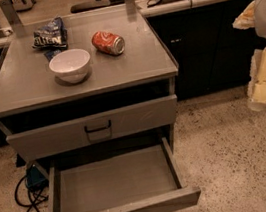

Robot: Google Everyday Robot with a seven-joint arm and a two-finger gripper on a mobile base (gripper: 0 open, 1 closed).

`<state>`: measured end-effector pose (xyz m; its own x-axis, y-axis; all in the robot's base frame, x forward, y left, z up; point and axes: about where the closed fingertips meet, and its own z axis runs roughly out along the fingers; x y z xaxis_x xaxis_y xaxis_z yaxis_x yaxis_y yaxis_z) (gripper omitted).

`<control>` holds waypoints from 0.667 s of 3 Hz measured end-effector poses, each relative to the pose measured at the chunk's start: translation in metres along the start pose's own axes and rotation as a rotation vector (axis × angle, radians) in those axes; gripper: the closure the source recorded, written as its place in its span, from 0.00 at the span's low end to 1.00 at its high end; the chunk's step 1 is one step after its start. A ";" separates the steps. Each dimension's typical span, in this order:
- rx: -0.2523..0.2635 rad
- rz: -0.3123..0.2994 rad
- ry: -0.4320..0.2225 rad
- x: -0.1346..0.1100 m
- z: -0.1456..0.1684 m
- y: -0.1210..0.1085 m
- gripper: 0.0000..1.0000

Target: Close middle drawer

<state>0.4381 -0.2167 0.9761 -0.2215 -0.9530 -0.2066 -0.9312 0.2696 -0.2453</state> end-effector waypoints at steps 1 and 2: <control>0.000 0.000 0.000 0.000 0.000 0.000 0.00; 0.007 -0.020 -0.003 0.011 0.017 0.012 0.00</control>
Offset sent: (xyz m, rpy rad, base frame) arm -0.0242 -0.0147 -0.0654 -0.0114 -0.0120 0.0515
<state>0.4297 -0.2212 0.9552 -0.2023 -0.9576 -0.2050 -0.9332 0.2520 -0.2563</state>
